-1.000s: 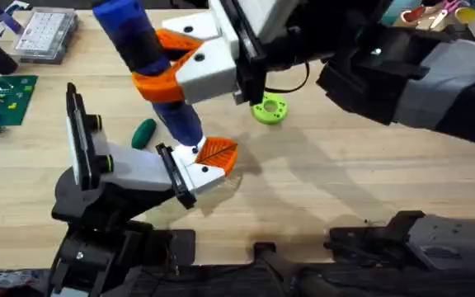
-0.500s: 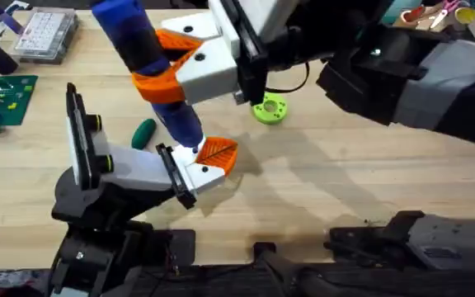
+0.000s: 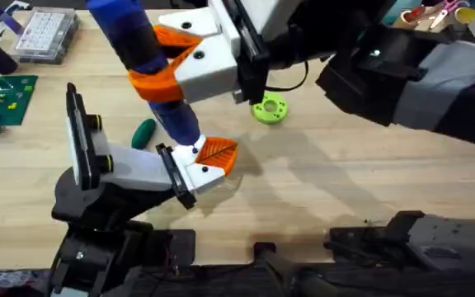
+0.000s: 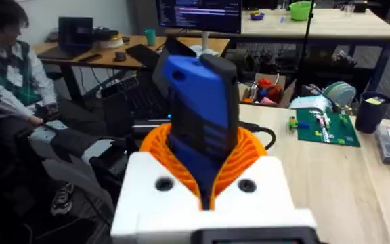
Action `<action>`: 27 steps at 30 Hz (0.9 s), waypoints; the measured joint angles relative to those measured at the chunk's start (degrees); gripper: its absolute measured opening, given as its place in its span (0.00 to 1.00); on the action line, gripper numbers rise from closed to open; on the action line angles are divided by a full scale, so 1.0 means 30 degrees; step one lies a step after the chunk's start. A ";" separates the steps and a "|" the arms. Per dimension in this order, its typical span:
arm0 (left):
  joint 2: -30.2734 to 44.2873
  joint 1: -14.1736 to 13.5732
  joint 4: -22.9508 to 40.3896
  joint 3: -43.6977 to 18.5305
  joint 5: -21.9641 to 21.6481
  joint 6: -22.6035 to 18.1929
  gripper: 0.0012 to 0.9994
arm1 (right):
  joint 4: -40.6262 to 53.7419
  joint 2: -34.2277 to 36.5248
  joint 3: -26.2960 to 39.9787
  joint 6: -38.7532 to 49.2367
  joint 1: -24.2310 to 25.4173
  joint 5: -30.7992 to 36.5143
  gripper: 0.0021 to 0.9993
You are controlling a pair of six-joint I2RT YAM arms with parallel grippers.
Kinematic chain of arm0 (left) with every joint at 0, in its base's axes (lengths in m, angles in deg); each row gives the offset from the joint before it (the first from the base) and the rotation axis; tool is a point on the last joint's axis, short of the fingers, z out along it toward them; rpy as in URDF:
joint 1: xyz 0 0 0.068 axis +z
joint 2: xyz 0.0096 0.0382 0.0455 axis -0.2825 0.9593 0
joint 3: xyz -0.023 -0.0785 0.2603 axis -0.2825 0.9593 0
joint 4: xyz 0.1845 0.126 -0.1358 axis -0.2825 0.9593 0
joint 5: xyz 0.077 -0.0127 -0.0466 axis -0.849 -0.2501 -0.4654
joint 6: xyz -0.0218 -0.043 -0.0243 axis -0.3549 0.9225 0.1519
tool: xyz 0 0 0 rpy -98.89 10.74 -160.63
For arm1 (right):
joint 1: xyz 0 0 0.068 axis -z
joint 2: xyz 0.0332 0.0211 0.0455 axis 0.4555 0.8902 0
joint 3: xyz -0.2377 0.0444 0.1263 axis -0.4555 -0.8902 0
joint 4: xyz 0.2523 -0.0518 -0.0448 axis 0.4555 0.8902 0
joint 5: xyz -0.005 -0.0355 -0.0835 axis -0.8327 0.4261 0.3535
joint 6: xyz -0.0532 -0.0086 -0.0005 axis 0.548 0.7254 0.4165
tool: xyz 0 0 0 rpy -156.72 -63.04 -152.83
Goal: Pick up the gripper from the table and insert it into the empty holder that is missing its gripper. Then pick up a screw, insert it into the mounting hole, and use the screwdriver to tighten it. Finally, clean up the table by picking up the vegetable and placing it into the bucket.
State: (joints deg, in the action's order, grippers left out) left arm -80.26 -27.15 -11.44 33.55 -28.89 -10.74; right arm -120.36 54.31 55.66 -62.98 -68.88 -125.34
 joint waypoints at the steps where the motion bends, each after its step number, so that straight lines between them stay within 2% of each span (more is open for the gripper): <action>1: 0.0000 0.0000 0.0000 0.0000 0.0003 0.0000 0.02 | -0.0011 0.0000 0.0003 -0.0010 0.0000 0.0000 0.05; 27: 0.0000 0.0000 0.0000 0.0000 -0.0001 0.0000 0.02 | 0.0371 0.0000 -0.0004 -0.0020 -0.0033 0.0000 0.05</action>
State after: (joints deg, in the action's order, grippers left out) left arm -80.26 -27.15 -11.44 33.55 -28.89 -10.74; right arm -119.24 54.31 55.65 -63.04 -68.98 -125.34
